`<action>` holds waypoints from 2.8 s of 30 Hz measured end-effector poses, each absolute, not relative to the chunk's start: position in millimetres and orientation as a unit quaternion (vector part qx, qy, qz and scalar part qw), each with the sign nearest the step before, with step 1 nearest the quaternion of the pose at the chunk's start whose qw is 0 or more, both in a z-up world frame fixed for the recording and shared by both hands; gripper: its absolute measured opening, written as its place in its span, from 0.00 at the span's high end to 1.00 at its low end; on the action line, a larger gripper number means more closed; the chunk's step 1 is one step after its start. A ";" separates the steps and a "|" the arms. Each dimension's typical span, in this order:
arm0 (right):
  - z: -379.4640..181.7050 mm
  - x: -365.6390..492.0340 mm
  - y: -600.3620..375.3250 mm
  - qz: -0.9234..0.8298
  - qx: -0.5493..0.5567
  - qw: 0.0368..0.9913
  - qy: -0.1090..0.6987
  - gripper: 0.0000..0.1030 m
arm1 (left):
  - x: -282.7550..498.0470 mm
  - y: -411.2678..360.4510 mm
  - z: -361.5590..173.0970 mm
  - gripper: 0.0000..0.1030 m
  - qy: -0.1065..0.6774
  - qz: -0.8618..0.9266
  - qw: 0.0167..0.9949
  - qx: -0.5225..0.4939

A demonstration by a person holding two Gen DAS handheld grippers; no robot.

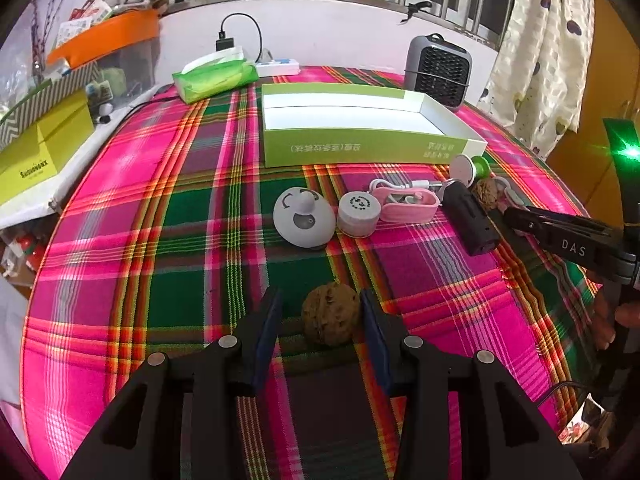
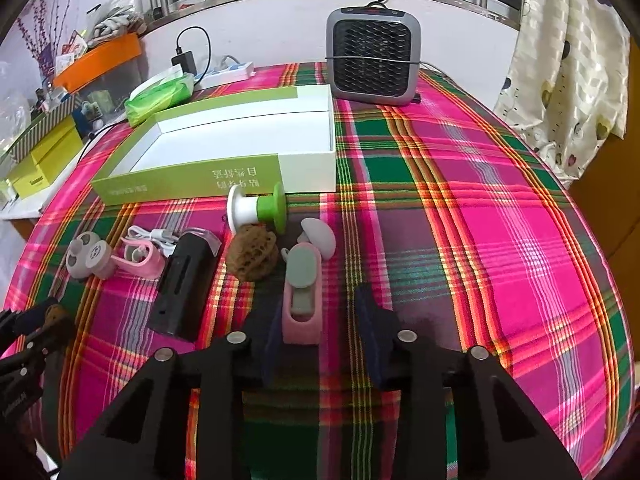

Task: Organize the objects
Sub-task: 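Close left tool on the walnut while right tool grasps the pink clip, then carry the walnut into the white box while right tool carries the pink clip there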

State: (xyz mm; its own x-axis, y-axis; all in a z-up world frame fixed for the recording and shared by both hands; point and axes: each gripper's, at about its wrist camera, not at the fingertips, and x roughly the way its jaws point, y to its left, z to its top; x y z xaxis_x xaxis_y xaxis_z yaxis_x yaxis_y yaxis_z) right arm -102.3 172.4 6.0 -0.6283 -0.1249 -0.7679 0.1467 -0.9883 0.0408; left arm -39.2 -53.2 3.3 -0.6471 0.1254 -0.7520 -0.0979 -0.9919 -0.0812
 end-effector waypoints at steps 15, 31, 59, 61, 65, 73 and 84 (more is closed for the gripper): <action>6.4 -98.6 171.8 -0.902 0.422 0.090 0.016 0.82 | -39.4 -59.6 4.2 0.74 -0.025 0.906 0.055 -0.420; 19.4 -96.3 179.1 -0.903 0.414 0.112 -0.007 0.82 | -55.4 -55.2 20.0 0.74 -0.034 0.907 0.075 -0.414; 57.9 -185.9 153.6 -0.903 0.401 0.151 0.000 0.82 | -182.8 -53.4 51.1 0.74 -0.035 0.904 0.110 -0.411; 57.2 -196.4 153.0 -0.901 0.407 0.152 -0.005 0.82 | -193.4 -52.6 50.4 0.74 -0.030 0.903 0.108 -0.414; 54.2 -215.3 149.3 -0.896 0.416 0.156 -0.005 0.82 | -215.0 -52.0 48.7 0.74 -0.026 0.901 0.108 -0.419; 43.0 -250.0 146.0 -0.885 0.439 0.156 -0.005 0.82 | -253.4 -49.1 32.9 0.74 -0.028 0.890 0.106 -0.442; 30.6 -275.9 137.2 -0.874 0.460 0.159 0.009 0.82 | -281.3 -44.9 21.8 0.74 -0.017 0.884 0.103 -0.455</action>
State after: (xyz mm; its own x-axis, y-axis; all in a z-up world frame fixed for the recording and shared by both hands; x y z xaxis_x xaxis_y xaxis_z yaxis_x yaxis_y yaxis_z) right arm -275.9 137.2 30.6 -0.5271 -0.2690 -0.8061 0.2857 -0.9495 0.1300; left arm -281.3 -44.9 21.8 -0.5647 0.1968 -0.8015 -0.1666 -0.9783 -0.1229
